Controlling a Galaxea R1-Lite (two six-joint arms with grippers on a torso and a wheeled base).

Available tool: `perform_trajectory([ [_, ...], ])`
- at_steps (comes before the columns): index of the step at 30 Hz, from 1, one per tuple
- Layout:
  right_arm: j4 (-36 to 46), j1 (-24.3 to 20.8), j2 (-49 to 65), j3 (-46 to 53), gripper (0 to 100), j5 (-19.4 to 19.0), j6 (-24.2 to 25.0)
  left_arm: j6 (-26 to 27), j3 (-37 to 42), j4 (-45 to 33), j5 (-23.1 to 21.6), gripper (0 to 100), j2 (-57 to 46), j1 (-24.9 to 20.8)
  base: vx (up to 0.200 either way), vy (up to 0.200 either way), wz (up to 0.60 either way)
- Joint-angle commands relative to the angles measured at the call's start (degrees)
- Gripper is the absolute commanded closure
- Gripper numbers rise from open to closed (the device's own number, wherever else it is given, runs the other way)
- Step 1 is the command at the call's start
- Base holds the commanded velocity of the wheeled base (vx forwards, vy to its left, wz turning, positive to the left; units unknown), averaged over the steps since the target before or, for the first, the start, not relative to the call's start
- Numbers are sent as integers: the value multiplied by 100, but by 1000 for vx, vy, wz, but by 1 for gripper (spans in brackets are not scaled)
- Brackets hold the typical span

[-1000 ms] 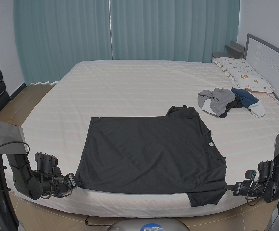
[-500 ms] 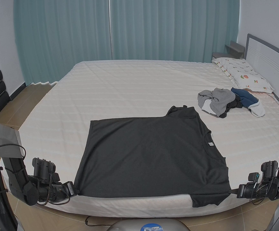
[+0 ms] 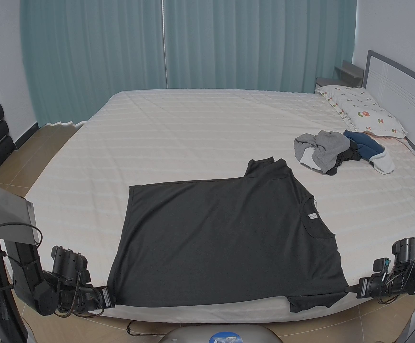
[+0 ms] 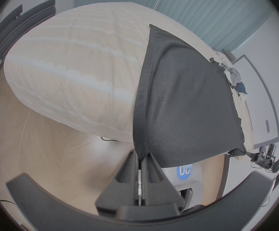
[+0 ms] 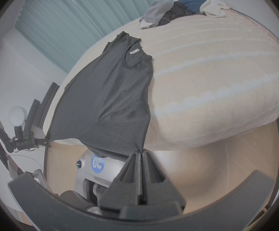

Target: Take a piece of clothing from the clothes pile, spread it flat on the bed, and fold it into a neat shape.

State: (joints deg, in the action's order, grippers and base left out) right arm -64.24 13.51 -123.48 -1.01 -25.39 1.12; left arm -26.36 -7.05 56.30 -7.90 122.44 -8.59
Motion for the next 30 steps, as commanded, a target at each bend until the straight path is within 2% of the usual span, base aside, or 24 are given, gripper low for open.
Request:
perform_trajectory([
  [1, 193, 20, 272, 101, 100, 175, -103, 52, 107, -5, 122, 100, 8, -99, 0, 0, 0],
  [7, 1230, -24, 966, 101, 100, 272, -209, 386, 335, 22, 342, 100, -1, -169, 0, 0, 0],
  [13, 1924, -24, 1449, 101, 100, 281, -226, 421, 476, 39, 394, 100, -10, -292, 0, 0, 0],
  [15, 2267, -32, 1634, 101, 100, 412, -323, 430, 520, 39, 623, 100, -10, -380, 0, 0, 0],
  [19, 2390, -24, 1757, 101, 100, 509, -367, 597, 687, 31, 808, 100, -63, -503, 0, 0, 0],
  [27, 2715, 3, 2021, 101, 100, 562, -385, 640, 696, -136, 851, 100, -142, -520, 0, 0, 0],
  [30, 2988, -24, 2188, 101, 100, 658, -437, 755, 687, -593, 975, 100, -467, -529, 0, 0, 0],
])
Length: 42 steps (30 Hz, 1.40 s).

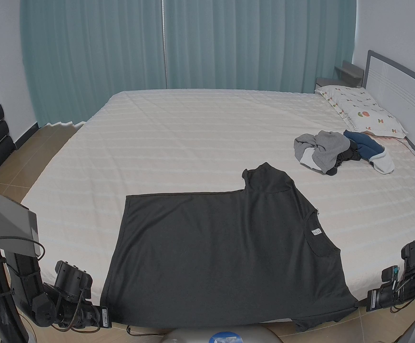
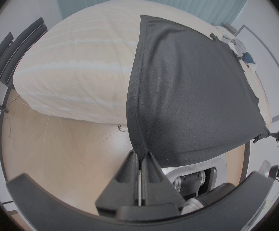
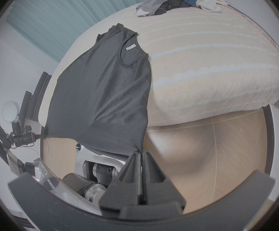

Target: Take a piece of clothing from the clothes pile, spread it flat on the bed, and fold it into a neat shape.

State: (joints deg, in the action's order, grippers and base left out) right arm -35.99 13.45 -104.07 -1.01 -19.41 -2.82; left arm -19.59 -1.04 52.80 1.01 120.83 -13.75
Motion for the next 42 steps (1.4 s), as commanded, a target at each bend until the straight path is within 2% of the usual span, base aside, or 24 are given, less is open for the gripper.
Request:
perform_trajectory([
  [1, 180, -26, 282, 101, 100, 60, -70, 96, 68, -270, 92, 100, -359, -14, 0, 0, 0],
  [7, -66, -132, 484, 75, 100, 16, -35, -1, -169, -173, 110, 100, -420, 57, 0, 0, 0],
  [11, -304, -272, 678, -136, 100, -10, 88, -660, -573, 108, 110, 100, -447, 57, 0, 0, 0],
  [12, -304, -272, 678, -136, 100, -10, 88, -660, -573, 108, 110, 100, -447, 57, 0, 0, 0],
  [22, -242, -756, 616, -1235, 100, 16, 941, -1776, -1628, 152, 110, 100, -543, 206, 0, 0, 0],
  [32, -172, -879, 265, -1788, 100, 25, 1064, -1847, -1786, 169, 92, 100, -710, 268, 0, 0, 0],
  [39, -163, -888, 370, -1736, 100, 25, 1064, -1820, -1725, 38, 92, 100, -1018, 259, 0, 0, 0],
  [42, -172, -932, 370, -1701, 100, -2, 1064, -1768, -1707, -455, 92, 100, -1255, 268, 0, 0, 0],
])
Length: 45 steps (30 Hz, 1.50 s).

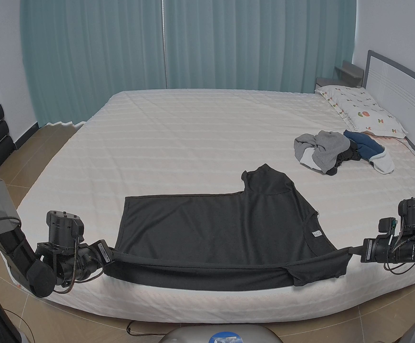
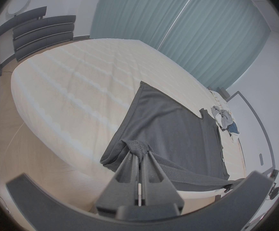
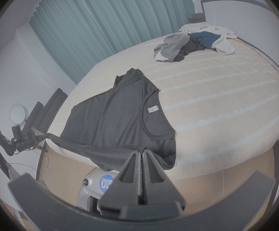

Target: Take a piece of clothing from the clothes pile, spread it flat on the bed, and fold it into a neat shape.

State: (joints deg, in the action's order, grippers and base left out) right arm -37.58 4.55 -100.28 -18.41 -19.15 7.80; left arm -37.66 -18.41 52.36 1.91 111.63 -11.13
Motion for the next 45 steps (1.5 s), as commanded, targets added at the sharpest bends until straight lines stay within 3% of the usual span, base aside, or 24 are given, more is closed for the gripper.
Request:
perform_trajectory([
  [1, -12, -42, 0, 48, 100, -36, -7, 39, 30, -551, 2, 100, -423, 6, 0, 0, 0],
  [12, -74, -130, 211, 153, 100, -80, 20, 57, -128, -1562, -68, 100, -774, 93, 0, 0, 0],
  [21, -109, -235, -141, -58, 100, -194, 28, 57, -1016, -2098, -112, 100, -185, 357, 0, 0, 0],
  [30, -109, -200, -282, -761, 100, -150, 670, 22, -1262, -2142, -455, 100, -133, 269, 0, 0, 0],
  [45, -109, -209, -545, -770, 100, -150, 696, 39, -1367, -2160, -437, 100, -124, 252, 0, 0, 0],
])
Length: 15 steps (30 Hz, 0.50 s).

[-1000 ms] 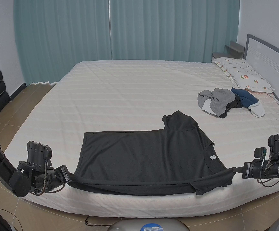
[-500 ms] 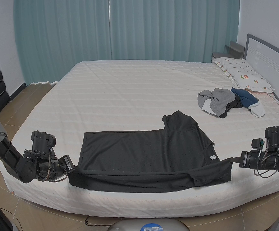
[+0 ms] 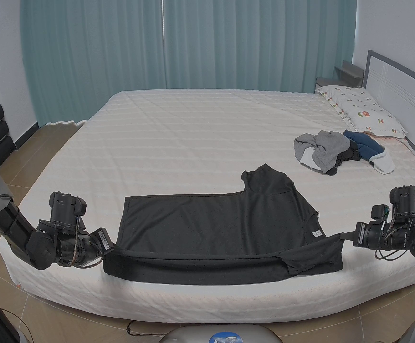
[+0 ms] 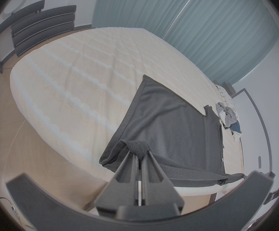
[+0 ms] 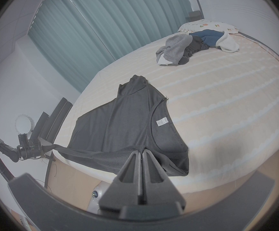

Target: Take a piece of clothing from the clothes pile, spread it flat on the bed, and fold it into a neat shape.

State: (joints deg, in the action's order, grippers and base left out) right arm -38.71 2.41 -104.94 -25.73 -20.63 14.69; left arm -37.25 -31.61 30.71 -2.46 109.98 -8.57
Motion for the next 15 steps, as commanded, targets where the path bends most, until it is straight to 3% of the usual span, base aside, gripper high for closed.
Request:
perform_trajectory([
  [1, -5, -4, -115, -54, 100, -3, 8, -1, -91, 14, 0, 100, 49, -4, 0, 0, 0],
  [8, -243, -13, -484, -274, 100, 6, 25, -10, -381, -12, 0, 100, 252, 31, 0, 0, 0],
  [15, -498, -13, -1020, -459, 100, 85, 122, -27, -882, -557, -17, 100, 638, 40, 0, 0, 0],
])
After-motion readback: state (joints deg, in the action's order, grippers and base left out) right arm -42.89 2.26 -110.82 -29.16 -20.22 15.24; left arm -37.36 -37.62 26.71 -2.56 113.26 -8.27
